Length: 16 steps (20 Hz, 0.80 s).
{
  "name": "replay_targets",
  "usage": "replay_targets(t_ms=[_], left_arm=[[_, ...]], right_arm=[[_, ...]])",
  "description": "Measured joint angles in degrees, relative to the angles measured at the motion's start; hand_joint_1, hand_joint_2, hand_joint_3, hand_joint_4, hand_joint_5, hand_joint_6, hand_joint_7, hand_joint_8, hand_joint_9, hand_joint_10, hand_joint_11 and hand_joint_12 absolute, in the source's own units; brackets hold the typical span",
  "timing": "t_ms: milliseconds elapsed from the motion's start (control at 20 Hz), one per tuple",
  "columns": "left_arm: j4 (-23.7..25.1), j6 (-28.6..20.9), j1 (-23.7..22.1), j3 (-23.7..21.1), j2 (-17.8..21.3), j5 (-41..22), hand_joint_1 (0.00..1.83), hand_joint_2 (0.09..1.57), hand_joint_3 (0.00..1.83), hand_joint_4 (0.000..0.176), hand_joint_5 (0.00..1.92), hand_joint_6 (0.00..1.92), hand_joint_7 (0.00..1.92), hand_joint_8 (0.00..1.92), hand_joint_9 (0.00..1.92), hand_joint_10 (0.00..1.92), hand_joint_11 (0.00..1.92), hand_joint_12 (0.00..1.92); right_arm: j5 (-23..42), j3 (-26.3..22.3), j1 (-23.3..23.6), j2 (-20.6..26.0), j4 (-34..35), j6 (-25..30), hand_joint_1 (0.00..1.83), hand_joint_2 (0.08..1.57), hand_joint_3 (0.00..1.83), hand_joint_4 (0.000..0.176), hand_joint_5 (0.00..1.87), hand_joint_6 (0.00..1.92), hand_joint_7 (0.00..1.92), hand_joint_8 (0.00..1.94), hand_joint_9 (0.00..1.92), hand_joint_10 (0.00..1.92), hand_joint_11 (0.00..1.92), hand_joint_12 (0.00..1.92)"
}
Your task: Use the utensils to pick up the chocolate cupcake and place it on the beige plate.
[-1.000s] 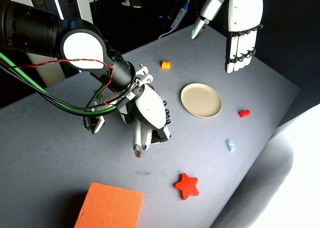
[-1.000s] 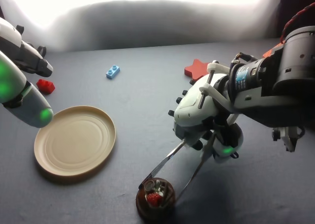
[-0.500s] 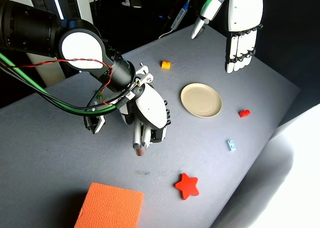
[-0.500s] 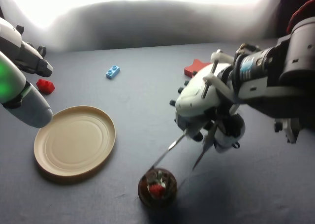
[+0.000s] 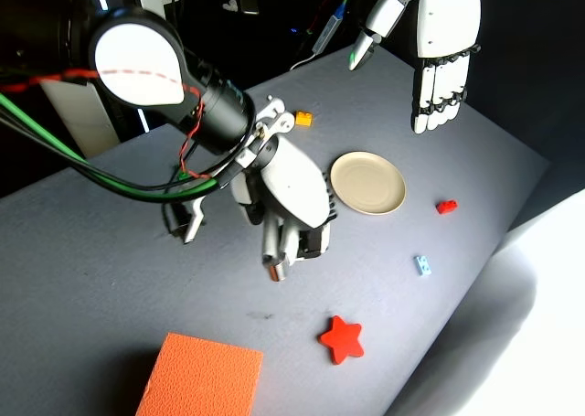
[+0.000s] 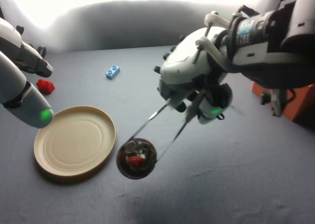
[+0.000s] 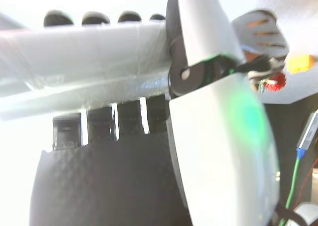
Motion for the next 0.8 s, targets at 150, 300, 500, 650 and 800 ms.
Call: replay_targets(t_ms=[150, 300, 500, 650, 800], left_arm=[[-0.02, 0.00, 0.00, -0.04, 0.00, -0.04, 0.44, 0.99, 0.00, 0.000, 0.00, 0.00, 0.00, 0.00, 0.00, 0.00, 0.00, 0.00], [0.11, 0.09, 0.66, -0.07, 0.00, 0.11, 0.43, 1.00, 0.00, 0.000, 0.00, 0.00, 0.00, 0.00, 0.00, 0.00, 0.00, 0.00], [-0.44, 0.11, 0.50, -1.01, 0.00, 0.04, 0.42, 1.01, 0.00, 0.000, 0.00, 0.00, 0.00, 0.00, 0.00, 0.00, 0.00, 0.00], [0.02, 0.13, 0.52, -0.98, 0.00, 0.00, 0.41, 1.01, 0.00, 0.000, 0.00, 0.00, 0.00, 0.00, 0.00, 0.00, 0.00, 0.00], [0.00, 0.13, 0.46, -0.98, 0.00, 0.11, 0.36, 1.03, 0.01, 0.000, 0.00, 0.00, 0.00, 0.00, 0.00, 0.00, 0.00, 0.00]], right_arm=[[0.24, 2.16, 0.20, -1.95, 0.35, 1.11, 1.36, 1.18, 0.00, 0.000, 0.89, 1.04, 0.80, 1.31, 0.74, 1.48, 0.66, 1.52], [0.22, 6.34, 1.36, -4.24, 0.20, 1.92, 1.35, 1.21, 0.00, 0.000, 0.87, 1.01, 0.73, 1.42, 0.69, 1.56, 0.67, 1.59], [0.83, 12.28, 1.81, -8.48, 0.00, 3.37, 1.35, 1.20, 0.00, 0.000, 0.87, 1.05, 0.74, 1.39, 0.72, 1.54, 0.67, 1.57], [1.18, 16.00, 1.79, -11.67, 0.39, 5.01, 1.36, 1.19, 0.00, 0.000, 0.89, 0.99, 0.79, 1.35, 0.73, 1.51, 0.66, 1.56], [1.70, 19.06, 1.51, -14.08, 5.09, 5.38, 1.35, 1.20, 0.00, 0.000, 0.87, 1.06, 0.72, 1.40, 0.70, 1.54, 0.69, 1.59]])
